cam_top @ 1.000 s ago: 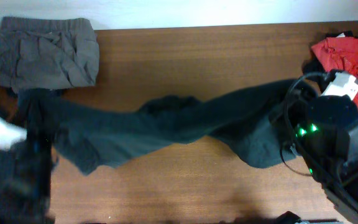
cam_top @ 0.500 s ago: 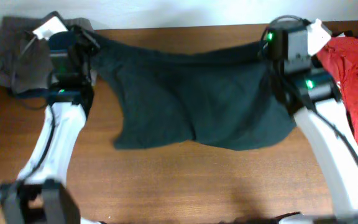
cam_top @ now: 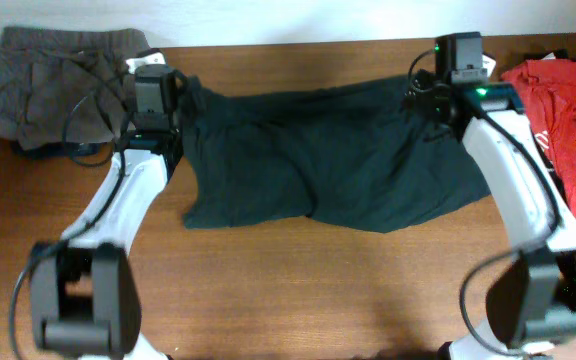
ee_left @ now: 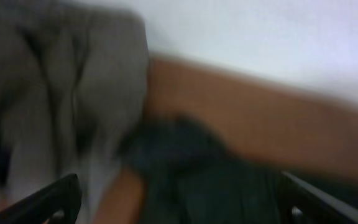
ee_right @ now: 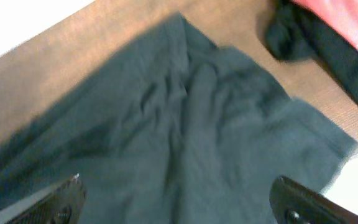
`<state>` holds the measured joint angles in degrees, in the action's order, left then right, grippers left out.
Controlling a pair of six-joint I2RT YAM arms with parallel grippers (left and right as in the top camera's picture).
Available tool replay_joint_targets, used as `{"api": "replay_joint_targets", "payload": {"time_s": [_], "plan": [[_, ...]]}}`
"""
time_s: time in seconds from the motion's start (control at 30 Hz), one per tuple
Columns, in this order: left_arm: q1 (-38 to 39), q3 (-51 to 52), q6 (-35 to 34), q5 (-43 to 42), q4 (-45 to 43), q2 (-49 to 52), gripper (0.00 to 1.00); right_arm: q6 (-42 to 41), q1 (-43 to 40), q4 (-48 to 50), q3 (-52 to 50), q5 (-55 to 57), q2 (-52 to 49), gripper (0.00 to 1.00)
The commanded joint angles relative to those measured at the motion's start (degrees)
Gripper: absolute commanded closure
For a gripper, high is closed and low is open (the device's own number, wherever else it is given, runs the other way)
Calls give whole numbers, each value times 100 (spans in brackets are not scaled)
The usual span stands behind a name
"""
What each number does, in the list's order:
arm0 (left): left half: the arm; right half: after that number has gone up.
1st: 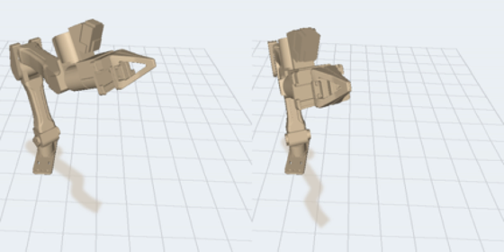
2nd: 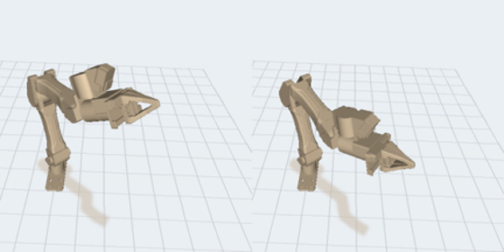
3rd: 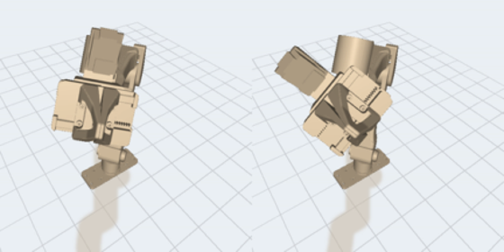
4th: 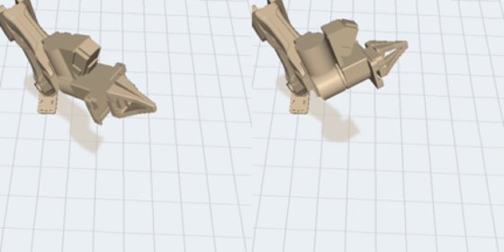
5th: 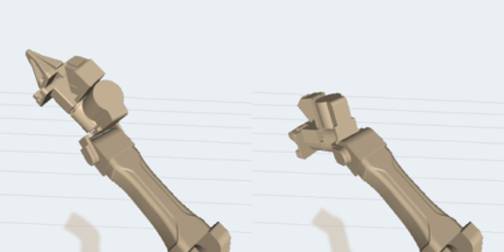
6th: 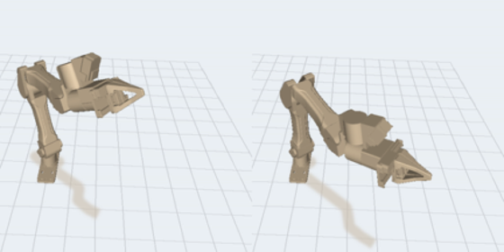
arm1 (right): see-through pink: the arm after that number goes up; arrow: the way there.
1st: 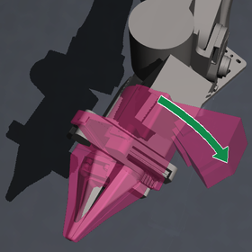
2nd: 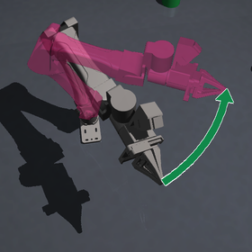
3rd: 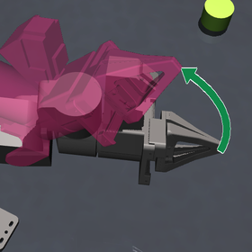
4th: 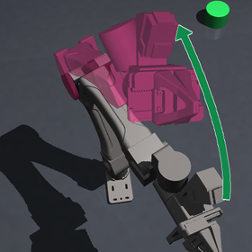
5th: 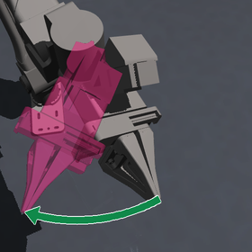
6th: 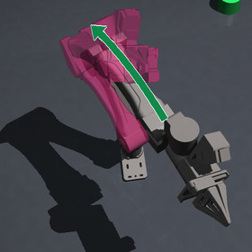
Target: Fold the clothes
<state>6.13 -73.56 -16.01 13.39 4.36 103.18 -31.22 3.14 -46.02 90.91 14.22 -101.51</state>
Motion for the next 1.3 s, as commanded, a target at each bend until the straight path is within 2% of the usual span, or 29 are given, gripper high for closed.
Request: {"api": "replay_joint_targets", "payload": {"time_s": [0.0, 0.2, 0.37, 0.53, 0.73, 0.9, 1.17, 1.23, 1.27], "plan": [[328, -61, -142, -271, 1397, -1078, 1, 96, 15, -723, 140, -31, 831, 1], [389, -57, -1180, -422, 3906, -1316, 1, -109, -15, -2461, 85, -74, 859, 1], [389, -57, -1174, -929, 4688, -955, 1, -356, -28, -2708, -243, -76, 761, 1], [341, -52, -1091, -981, 4677, -232, 1, -358, -26, -2706, -568, -81, 739, 1], [293, -52, -758, -1499, 4717, 551, 1, -380, -28, -2588, -1172, -608, 739, 1], [243, -52, -531, -1469, 4570, 863, 1, -407, -28, -2216, -1871, -850, 739, 1], [-83, -52, -487, -1473, 4701, 1163, 1, -538, -39, -2144, -2258, -863, 739, 1], [-94, -52, -446, -1587, 4725, 1163, 2, -820, -129, -2044, -2374, -868, 739, 1], [-90, -52, -339, -1904, 4739, 1163, 2, -960, -238, -1917, -2474, -868, 739, 1]]}}
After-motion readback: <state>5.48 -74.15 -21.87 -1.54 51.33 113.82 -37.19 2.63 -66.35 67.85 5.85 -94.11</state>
